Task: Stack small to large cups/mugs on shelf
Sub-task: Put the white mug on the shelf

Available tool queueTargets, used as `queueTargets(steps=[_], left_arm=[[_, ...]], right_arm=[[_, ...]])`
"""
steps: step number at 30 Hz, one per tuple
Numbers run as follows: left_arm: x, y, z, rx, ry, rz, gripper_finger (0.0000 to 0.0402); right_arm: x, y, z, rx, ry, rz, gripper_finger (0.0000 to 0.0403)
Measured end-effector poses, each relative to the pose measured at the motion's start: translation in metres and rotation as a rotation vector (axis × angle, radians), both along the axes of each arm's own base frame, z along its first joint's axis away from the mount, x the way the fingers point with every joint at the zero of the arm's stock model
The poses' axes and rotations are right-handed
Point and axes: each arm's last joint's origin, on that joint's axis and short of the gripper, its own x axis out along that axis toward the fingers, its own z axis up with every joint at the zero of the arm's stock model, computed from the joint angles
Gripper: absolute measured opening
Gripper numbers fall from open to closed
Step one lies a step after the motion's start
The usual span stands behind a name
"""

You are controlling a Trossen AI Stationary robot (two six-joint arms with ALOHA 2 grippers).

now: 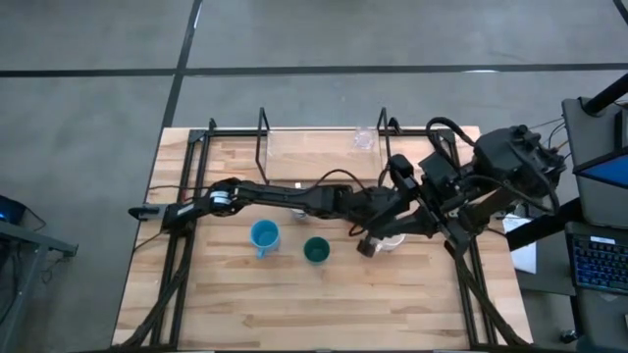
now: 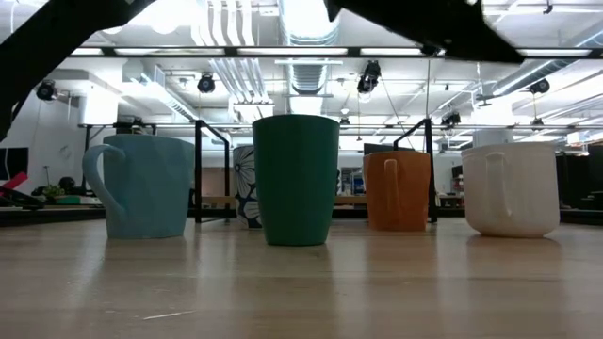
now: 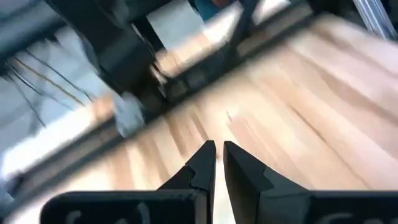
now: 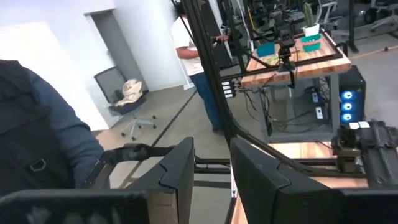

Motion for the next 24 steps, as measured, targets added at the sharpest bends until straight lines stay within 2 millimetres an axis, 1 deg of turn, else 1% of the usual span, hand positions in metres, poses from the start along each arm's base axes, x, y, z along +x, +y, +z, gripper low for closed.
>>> queueTargets(steps=[2,7,13,17,24], left_arm=[[-0.004,0.001,0.0,0.004,0.058,0.003,0.0018],[-0.008,0.001,0.008,0.007,0.091,0.005,0.0018],[-0.02,0.003,0.002,0.029,0.256,0.032,0.0018],[-0.021,0.003,0.001,0.046,0.274,0.035,0.0018],[-0.021,0.002,0.006,0.046,0.253,0.032,0.0018]], right_arm=[[-0.003,-0.001,0.001,-0.009,-0.003,0.012,0.01],[-0.005,-0.001,0.0,-0.033,0.0,0.021,0.01],[-0.01,-0.004,-0.001,-0.052,0.02,0.021,0.01],[-0.01,-0.004,-0.001,-0.057,0.022,0.015,0.01],[-0.008,-0.006,-0.002,-0.058,0.024,0.003,0.01]])
